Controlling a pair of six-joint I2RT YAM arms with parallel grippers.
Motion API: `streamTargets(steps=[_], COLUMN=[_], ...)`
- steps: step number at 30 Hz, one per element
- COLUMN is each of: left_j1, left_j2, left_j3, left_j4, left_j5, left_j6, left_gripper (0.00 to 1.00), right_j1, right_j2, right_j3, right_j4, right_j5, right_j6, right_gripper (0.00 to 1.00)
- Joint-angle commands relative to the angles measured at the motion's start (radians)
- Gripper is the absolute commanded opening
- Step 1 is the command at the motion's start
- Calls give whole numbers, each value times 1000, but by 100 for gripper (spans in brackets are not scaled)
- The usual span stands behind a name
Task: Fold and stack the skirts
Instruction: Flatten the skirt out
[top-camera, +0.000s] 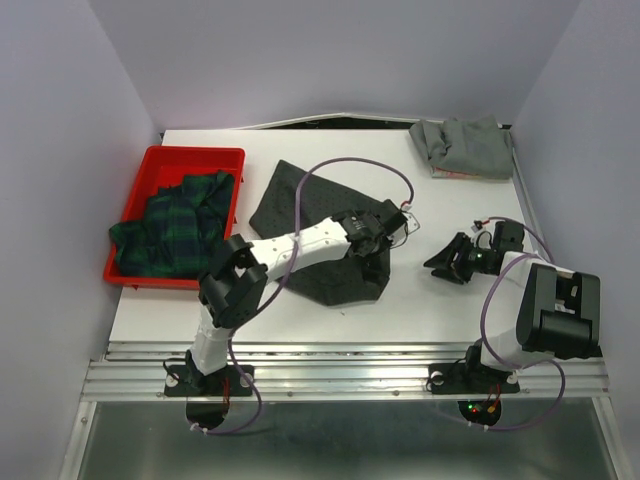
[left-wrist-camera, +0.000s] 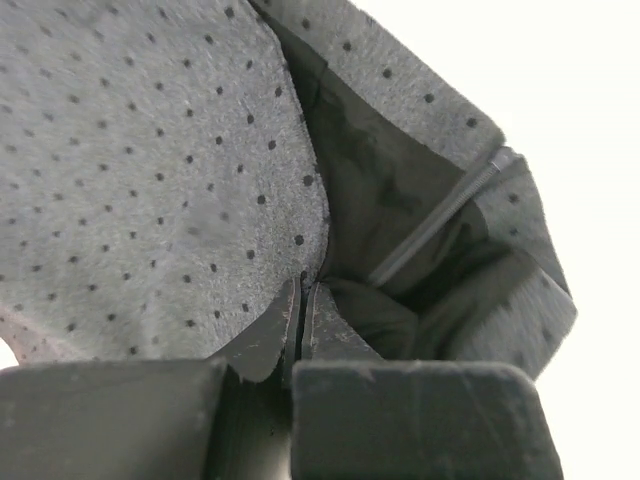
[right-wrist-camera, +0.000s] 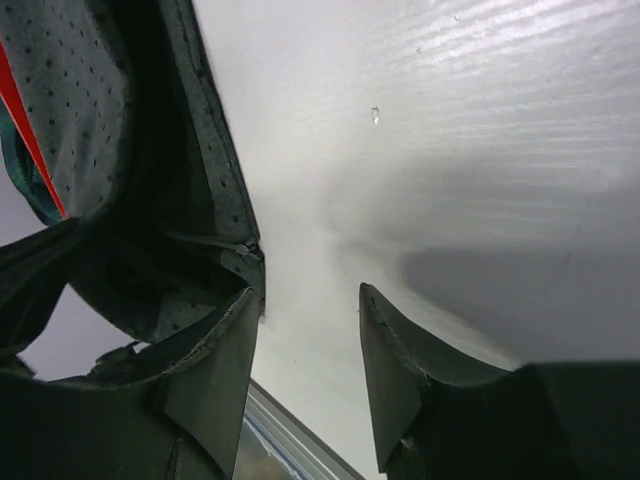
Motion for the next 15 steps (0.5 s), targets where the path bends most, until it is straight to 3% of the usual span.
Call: streamTargets(steps=[1, 9, 12, 15], left_j1=[4, 97, 134, 152], left_j2=[-193, -268, -277, -308], left_j3=[16, -33, -27, -36], left_j4=[2, 16, 13, 30], left_j5=[110, 267, 311, 335], left_j6=[-4, -16, -16, -10], left_gripper=[0, 0, 0, 0], right_j1=[21, 232, 314, 361], right_j2=[-11, 95, 165, 239], right_j3=[22, 48, 71, 88], right_j4=[101, 239, 281, 322], right_j5=[-56, 39, 88, 138], right_j6=[45, 57, 54, 71], right_gripper=[49, 48, 51, 61])
